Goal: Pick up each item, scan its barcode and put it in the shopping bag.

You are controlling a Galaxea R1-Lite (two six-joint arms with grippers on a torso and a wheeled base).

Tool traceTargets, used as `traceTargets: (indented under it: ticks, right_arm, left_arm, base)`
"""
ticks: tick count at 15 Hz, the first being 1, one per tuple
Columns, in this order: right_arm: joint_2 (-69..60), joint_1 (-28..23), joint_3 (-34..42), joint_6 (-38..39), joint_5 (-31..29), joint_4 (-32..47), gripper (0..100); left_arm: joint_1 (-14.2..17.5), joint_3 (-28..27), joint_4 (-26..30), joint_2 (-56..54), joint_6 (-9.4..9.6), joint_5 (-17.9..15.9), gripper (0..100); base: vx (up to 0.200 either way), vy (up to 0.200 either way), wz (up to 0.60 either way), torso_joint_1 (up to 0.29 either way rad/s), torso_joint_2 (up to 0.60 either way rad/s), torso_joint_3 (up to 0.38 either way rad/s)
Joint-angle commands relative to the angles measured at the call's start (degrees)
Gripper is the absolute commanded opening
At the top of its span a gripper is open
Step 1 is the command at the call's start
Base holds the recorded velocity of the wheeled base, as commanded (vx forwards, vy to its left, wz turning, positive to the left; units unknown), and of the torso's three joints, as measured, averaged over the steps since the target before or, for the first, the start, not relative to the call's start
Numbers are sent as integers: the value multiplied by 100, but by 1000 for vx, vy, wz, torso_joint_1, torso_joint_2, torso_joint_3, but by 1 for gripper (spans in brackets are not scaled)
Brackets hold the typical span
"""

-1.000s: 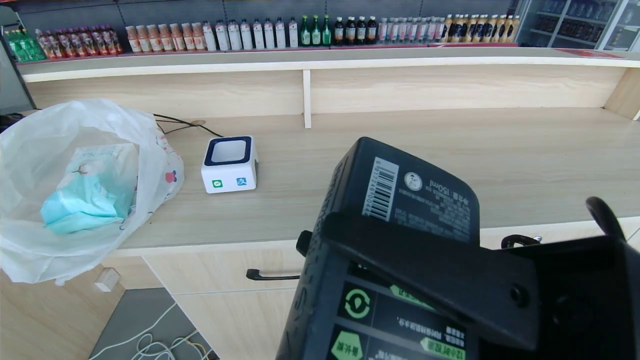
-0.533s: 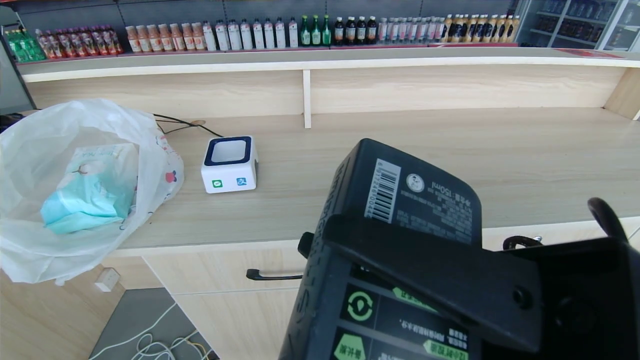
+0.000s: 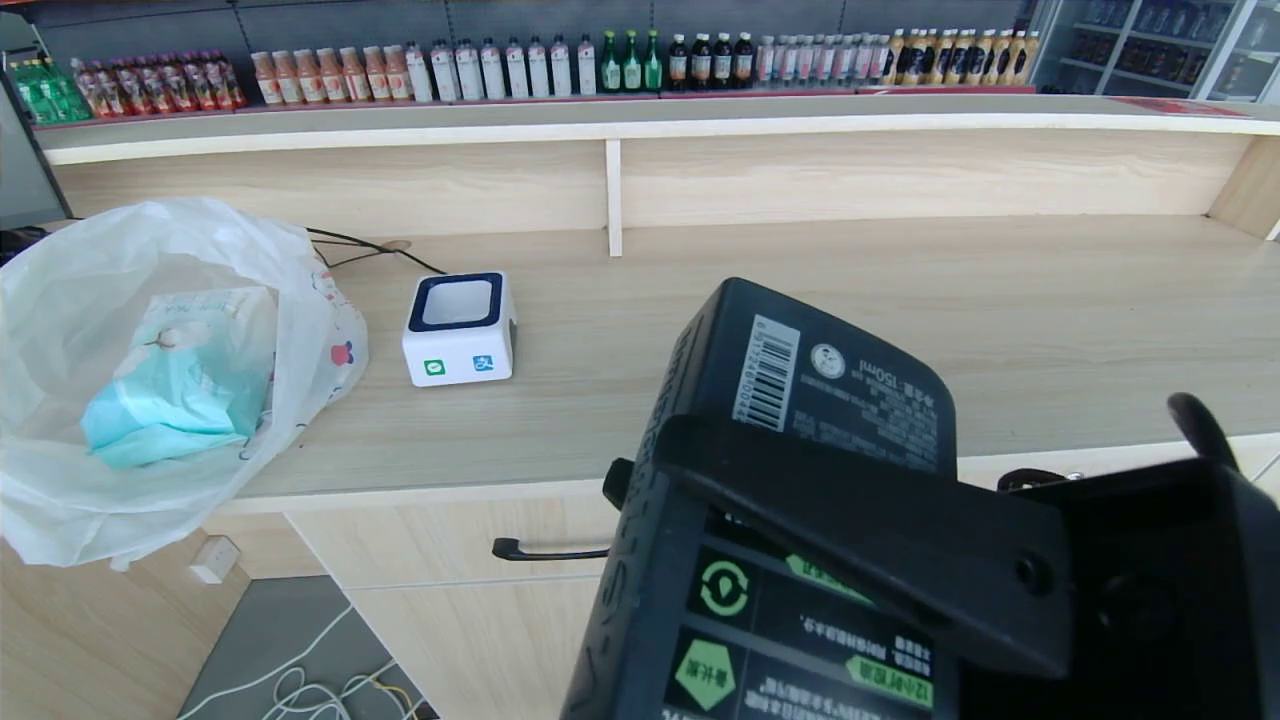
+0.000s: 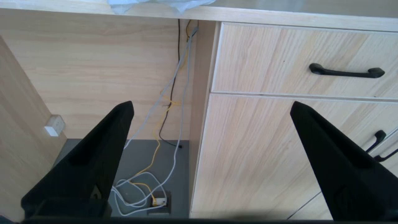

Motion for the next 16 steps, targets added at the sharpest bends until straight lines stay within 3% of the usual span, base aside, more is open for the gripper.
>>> traceTargets:
  ticks: [1,5,7,10,14,16]
  right_arm:
    - [33,-16,158,360,-205,-6,0]
    - [51,-7,597,1572,-988,-6,0]
    - [156,2,1002,2829,-1383,-6,0]
    - [95,-25,1221,3655,-1453,-6,0]
    - [411,-69,1424,5967,-1594,-6,0]
    - [323,-297,1415,6169,-1585,-6,0]
  left_arm:
    - [0,0,0,-2,-2,0,100]
    - [-9,0,0,-2,-2,0,100]
    - [0,0,0,-2,-2,0,100]
    - [0,0,0,-2,-2,0,100]
    - [0,0,0,-2,-2,0,100]
    - [0,0,0,-2,-2,0,100]
  base:
    - [0,0,0,0,0,0]
    - [0,0,0,0,0,0]
    - [0,0,0,0,0,0]
    - [0,0,0,0,0,0]
    - [0,0,0,0,0,0]
    - [0,0,0,0,0,0]
